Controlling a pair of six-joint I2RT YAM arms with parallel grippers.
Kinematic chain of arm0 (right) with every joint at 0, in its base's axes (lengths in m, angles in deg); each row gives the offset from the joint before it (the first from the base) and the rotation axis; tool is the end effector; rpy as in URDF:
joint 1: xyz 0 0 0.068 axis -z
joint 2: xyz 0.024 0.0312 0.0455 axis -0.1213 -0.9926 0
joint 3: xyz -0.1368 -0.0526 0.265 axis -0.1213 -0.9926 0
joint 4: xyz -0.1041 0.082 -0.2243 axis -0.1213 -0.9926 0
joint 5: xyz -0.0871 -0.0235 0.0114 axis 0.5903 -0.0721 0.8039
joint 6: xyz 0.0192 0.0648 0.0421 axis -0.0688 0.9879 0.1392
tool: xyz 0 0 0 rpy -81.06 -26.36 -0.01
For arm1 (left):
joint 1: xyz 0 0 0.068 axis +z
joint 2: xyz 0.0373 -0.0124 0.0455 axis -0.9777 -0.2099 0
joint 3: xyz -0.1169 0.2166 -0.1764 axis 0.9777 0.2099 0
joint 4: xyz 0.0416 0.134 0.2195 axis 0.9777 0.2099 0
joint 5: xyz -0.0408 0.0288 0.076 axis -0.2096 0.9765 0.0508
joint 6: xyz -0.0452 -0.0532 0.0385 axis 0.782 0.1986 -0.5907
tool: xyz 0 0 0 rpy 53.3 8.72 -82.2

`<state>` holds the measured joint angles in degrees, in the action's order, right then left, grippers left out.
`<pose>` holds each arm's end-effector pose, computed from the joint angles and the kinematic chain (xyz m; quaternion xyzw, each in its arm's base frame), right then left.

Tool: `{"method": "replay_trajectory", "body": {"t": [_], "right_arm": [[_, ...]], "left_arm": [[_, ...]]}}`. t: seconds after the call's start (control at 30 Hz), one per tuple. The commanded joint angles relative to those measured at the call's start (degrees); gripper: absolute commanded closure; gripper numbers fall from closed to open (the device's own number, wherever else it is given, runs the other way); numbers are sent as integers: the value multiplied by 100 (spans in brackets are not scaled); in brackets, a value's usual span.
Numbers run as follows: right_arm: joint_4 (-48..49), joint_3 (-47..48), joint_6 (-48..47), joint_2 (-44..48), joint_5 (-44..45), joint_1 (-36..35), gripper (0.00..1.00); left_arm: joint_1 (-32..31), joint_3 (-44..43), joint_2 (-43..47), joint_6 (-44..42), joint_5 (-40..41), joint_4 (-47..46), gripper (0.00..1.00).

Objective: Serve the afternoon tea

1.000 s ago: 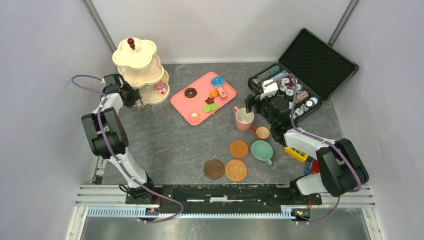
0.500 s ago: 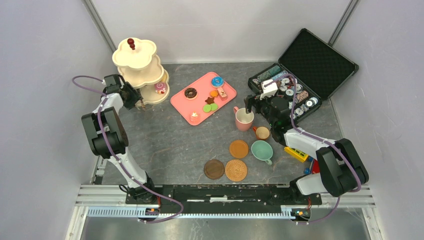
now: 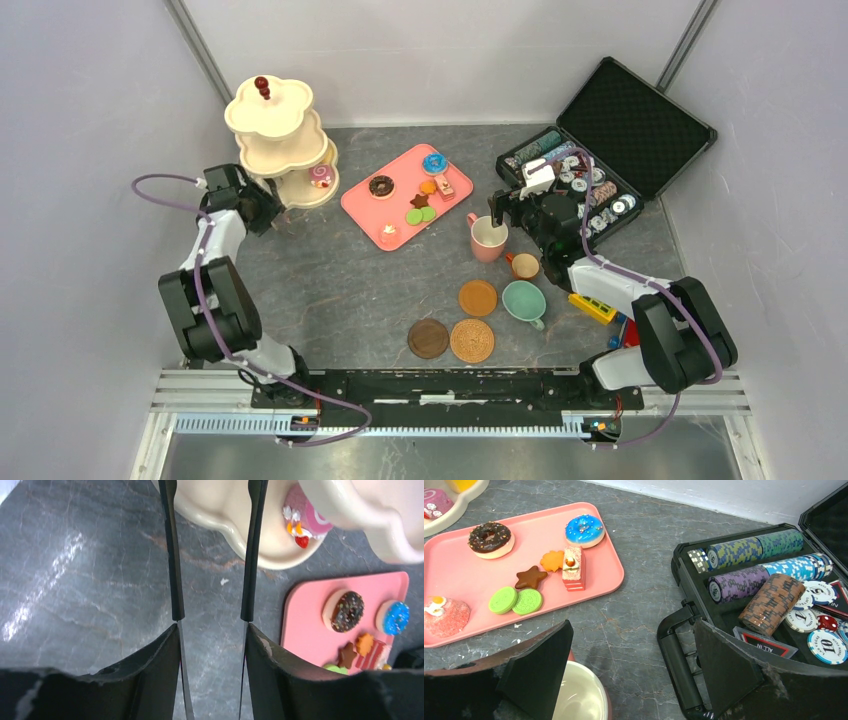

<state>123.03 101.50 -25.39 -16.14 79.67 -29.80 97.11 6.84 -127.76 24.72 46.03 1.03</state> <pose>0.3009 0.1225 0.2530 -0.1169 0.7461 0.1216 0.6441 0.3443 0.1103 0.2348 -0.3815 0.8519 -0.1016 0.3440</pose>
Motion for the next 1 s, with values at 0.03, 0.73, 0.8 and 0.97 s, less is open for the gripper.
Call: {"method": "replay_trajectory", "body": {"t": [0.03, 0.73, 0.8, 0.97], "right_arm": [[106, 64, -57, 90, -48, -11, 2], [102, 74, -30, 76, -75, -11, 2], [125, 40, -48, 106, -53, -10, 2], [106, 67, -57, 73, -65, -10, 2]], "left_arm": [[15, 595, 965, 517, -253, -42, 45], [-2993, 494, 1791, -571, -166, 1060, 43], [-3036, 325, 1648, -837, -399, 1325, 44], [-3555, 194, 1628, -1272, -37, 1730, 43]]}}
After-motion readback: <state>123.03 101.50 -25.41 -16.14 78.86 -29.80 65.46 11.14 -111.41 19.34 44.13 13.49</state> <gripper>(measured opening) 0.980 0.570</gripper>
